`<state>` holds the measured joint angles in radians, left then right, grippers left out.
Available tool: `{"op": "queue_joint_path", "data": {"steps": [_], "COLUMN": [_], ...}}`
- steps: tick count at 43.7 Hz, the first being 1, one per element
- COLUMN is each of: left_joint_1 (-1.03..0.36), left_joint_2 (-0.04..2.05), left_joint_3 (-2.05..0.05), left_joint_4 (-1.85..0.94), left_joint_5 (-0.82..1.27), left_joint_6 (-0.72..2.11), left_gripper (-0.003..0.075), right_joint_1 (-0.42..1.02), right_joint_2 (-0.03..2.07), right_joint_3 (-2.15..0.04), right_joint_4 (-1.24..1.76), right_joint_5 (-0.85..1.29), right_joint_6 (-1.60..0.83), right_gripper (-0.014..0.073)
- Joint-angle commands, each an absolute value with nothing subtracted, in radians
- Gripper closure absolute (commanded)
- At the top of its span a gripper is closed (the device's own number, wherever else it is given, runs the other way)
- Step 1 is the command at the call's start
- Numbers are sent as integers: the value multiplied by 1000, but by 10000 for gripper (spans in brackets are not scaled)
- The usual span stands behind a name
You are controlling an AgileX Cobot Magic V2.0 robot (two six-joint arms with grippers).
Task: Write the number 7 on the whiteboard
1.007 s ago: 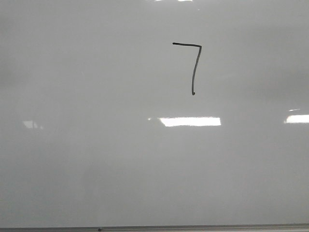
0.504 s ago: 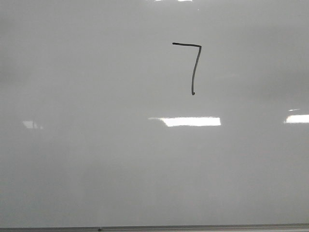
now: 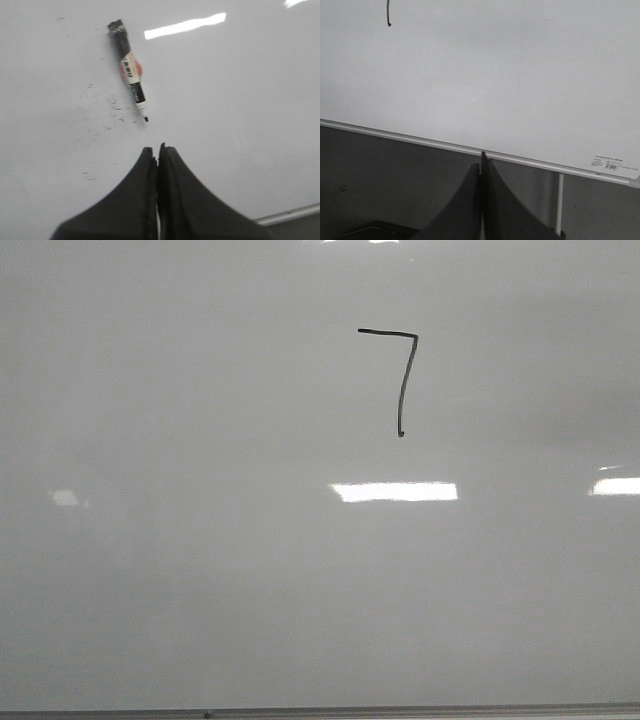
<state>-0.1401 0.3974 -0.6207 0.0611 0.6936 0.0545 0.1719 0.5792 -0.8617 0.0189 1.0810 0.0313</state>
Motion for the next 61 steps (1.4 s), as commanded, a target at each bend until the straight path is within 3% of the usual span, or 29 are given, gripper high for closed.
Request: {"op": "queue_joint_path", "data": {"steps": [1,8,31,61], "left_joint_1": [-55,11,13,-31], "left_joint_2": [307,163,-21,-21], "left_joint_3": [-541,-376,4,21], "left_joint_4": [31,31,-40,-36], "left_joint_5": [534,424,0,-47], "left_joint_6": [67,67,65,57], "left_gripper": [741,741,741,741], "right_joint_1": [166,166,166,166], "right_joint_2": [582,582,582,582], "right_joint_3": [-886,-886,-886,-886], "right_joint_4": [12,12,12,12], "right_joint_5": [1020,1020,1022,1024], "right_joint_6": [31,31,31,31], "right_gripper": [663,663,663,663]}}
